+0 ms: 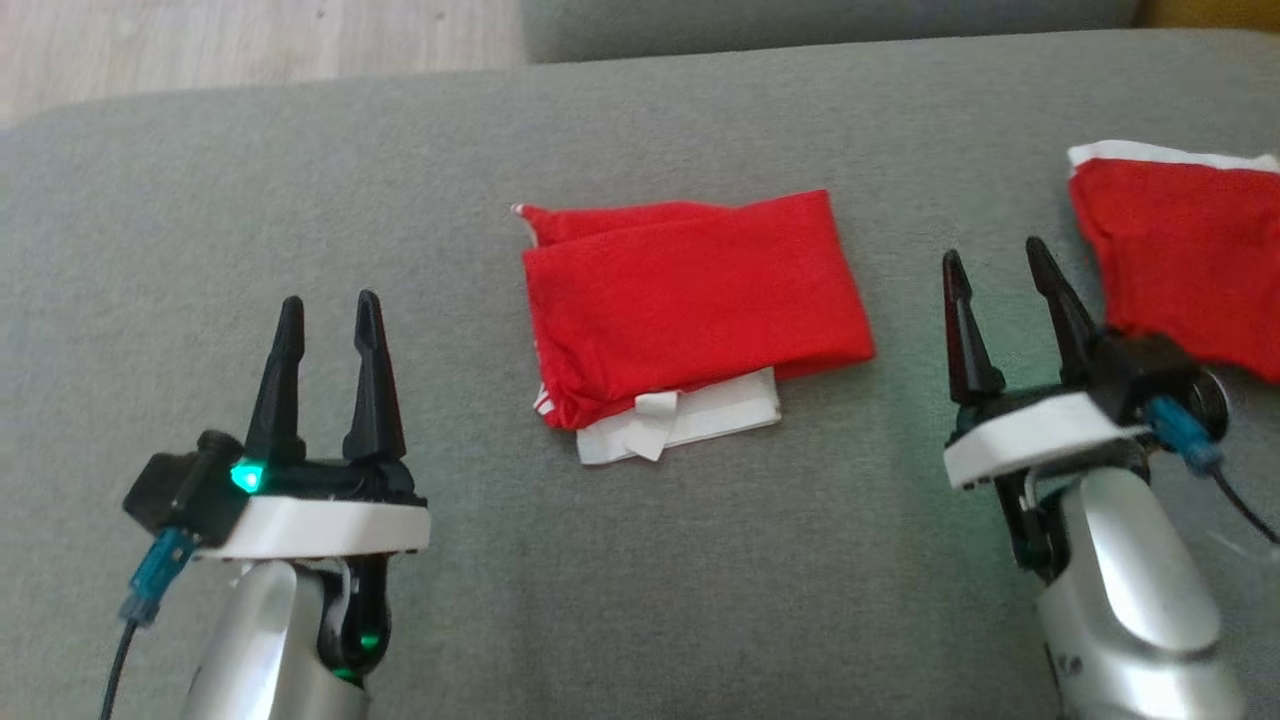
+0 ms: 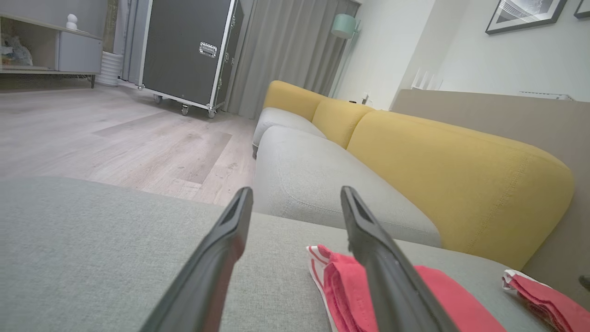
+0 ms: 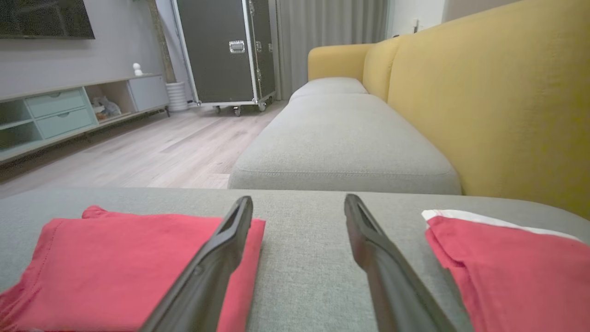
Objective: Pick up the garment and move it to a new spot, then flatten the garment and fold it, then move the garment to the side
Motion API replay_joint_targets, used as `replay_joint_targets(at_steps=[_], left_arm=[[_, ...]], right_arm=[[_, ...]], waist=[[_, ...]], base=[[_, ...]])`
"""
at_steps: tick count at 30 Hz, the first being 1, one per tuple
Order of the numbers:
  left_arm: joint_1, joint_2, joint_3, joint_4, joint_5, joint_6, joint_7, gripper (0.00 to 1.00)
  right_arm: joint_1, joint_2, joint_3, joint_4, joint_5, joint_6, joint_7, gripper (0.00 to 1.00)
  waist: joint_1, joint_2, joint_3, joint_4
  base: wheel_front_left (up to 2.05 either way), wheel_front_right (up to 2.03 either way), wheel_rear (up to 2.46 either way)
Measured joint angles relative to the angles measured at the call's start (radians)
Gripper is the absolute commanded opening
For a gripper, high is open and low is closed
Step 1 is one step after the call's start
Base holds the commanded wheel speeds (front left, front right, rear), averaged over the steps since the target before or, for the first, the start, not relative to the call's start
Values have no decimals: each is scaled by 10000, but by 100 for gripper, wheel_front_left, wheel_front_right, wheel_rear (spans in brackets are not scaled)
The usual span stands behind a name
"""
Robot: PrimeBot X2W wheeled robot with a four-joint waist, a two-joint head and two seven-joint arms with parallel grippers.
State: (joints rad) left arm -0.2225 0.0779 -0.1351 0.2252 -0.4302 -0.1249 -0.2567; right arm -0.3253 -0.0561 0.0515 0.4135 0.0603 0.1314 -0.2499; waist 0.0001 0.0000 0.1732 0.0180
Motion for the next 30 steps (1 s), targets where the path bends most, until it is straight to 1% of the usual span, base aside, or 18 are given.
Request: replay_joint_targets(at_steps=[4,6,11,15,18,20,23,24,25,26,30], left_arm=[[-137,6,-242,67,0,0,0,100],[-218,-2,-326,117,0,-12,0,100],[-320,2,-449,182,-27,-73,0,100],[-453,-6,-598,203,-29,-73,0,100],[-523,-8,-625,211,-29,-73,0,100],[-587,-40,-656,209,-29,-73,0,100],[-586,-54,-679,226,-29,-73,0,100],[-587,-56,-681,249,-29,-73,0,100],[-587,-56,-681,272,-29,-73,0,100],[-586,-56,-679,280,-29,-73,0,100],[-581,-48,-673,293,-29,-73,0,100]], right_arm=[[-729,-2,0,894,38,0,374,100],[-1086,0,-21,1446,420,0,602,100],[-1771,-4,73,2905,629,0,1187,100],[-2219,-13,449,4013,1168,0,1739,100],[-2568,-31,761,4661,1371,0,1900,100],[-3177,-146,1091,5348,1544,0,2115,100],[-3469,-188,1308,5760,1613,0,2159,100],[-3533,-205,1379,5869,1618,0,2159,78],[-3593,-211,1436,5979,1666,0,2151,16],[-3634,-207,1503,6073,1684,0,2115,0],[-3656,-79,1768,6399,1411,0,1551,0]], waist=[[1,0,248,338],[1,0,342,547],[0,0,556,1009],[0,0,734,1274],[0,0,846,1432],[0,0,922,1566],[0,0,916,1612],[0,0,898,1618],[0,0,870,1618],[0,0,835,1606],[0,0,651,1452]], base=[[0,0,0],[0,0,0],[0,0,0],[0,0,0],[0,0,0],[0,0,0],[0,0,0],[0,0,0],[0,0,0],[0,0,0],[0,0,0]])
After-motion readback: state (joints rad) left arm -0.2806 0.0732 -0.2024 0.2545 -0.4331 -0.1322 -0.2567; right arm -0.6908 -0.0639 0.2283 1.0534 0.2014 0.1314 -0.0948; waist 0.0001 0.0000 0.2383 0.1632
